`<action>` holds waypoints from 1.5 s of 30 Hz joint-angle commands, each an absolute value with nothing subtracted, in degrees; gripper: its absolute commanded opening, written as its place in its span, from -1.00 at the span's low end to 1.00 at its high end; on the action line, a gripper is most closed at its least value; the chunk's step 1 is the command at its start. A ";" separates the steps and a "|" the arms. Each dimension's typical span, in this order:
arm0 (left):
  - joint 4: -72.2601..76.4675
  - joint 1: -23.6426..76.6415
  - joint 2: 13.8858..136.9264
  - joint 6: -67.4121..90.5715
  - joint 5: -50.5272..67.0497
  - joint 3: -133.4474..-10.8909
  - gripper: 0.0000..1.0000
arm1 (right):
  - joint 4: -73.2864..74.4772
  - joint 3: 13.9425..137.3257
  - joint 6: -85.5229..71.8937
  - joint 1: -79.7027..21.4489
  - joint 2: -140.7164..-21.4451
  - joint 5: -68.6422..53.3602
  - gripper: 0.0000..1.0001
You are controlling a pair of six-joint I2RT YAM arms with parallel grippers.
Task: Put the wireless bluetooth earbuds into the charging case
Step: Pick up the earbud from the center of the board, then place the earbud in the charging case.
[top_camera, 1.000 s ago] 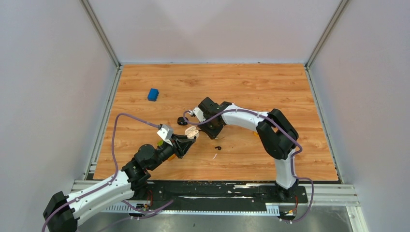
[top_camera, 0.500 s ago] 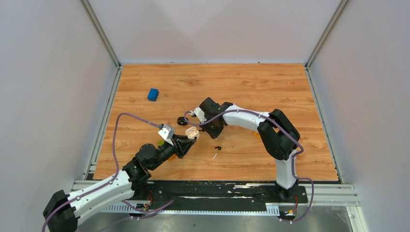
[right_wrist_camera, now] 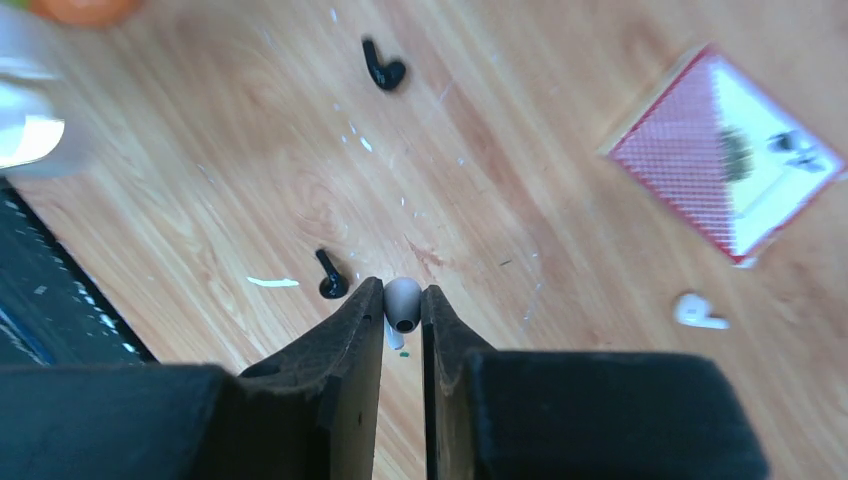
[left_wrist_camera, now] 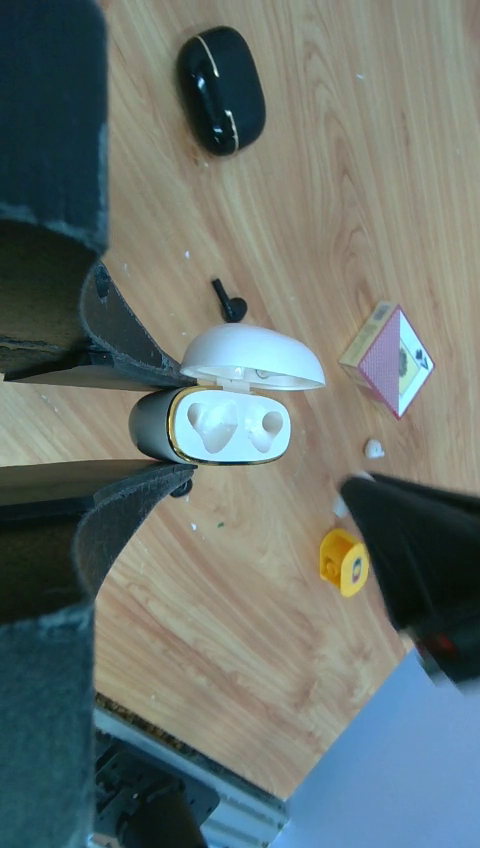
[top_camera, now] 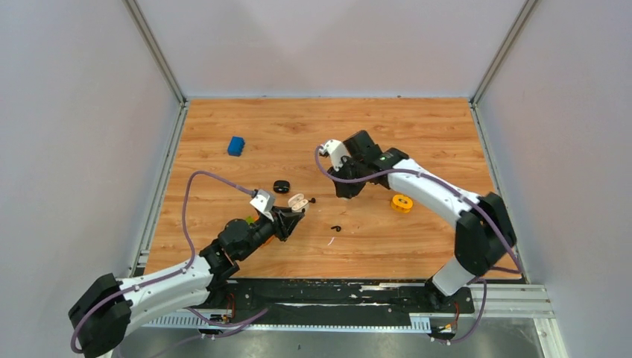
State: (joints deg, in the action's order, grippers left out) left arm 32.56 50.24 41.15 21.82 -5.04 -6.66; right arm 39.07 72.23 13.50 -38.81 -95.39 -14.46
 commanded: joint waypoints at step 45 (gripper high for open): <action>91.95 55.63 77.60 23.16 -16.62 -13.34 -1.00 | -2.79 62.40 -9.50 -37.37 -76.37 -28.87 -0.77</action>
State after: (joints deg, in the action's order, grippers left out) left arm 86.21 55.16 79.05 21.74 -14.46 -11.00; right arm 1.02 62.81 -8.88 -36.69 -75.92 -28.23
